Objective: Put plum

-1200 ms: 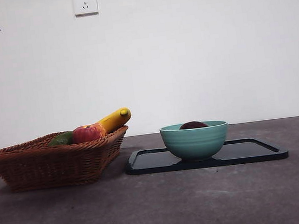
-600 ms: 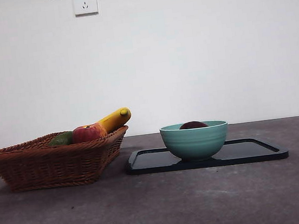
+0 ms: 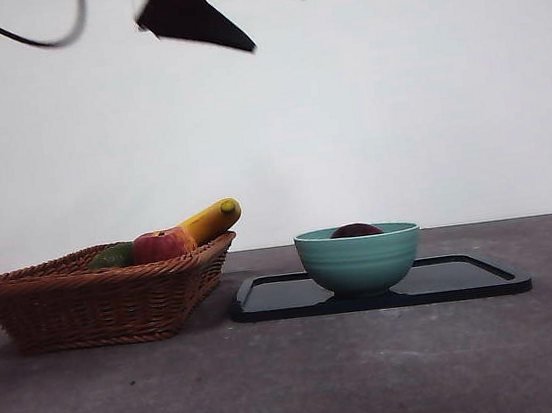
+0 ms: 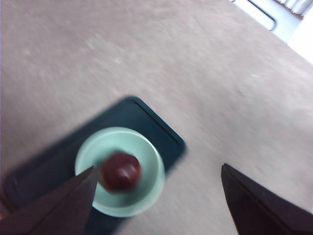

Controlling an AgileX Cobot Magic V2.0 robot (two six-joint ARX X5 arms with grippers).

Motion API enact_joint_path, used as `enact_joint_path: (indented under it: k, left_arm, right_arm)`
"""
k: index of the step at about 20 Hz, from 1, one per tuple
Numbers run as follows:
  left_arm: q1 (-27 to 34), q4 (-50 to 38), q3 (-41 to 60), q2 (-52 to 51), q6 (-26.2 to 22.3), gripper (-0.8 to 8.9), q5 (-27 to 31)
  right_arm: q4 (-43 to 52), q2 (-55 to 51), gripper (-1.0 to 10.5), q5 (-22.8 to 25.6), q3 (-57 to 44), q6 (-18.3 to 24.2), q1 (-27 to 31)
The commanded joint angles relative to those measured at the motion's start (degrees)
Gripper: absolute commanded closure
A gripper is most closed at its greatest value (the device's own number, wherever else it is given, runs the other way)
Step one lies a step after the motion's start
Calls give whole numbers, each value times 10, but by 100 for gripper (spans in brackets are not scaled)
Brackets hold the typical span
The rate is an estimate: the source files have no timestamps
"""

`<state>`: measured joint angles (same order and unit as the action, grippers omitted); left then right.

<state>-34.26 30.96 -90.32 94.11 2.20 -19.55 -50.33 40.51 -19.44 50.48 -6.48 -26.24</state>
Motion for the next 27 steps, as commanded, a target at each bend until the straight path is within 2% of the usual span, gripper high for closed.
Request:
enact_joint_path:
  k: [1,6,10,15,27]
  left_arm:
    - [-4,-14,-38,52,-16,408,9]
    - [-9,-77,-49,130,-18,408,21]
    - [-24,-99,-49,176,-42,408,42]
    - [-47,-101,-49,223,-87,408,82]
    - [-62,-101,-49,268,-108,408,93]
  right_arm:
    - [5,2,742,-1,3,-9,-4]
    - [-2,2,743,-1,3,-10,-4]
    - [-11,2,742,-1,3,-10,-4]
    - [-24,2,742,-1,3,-10,-4]
    - [-36,2,742,-1,3,-17,-4]
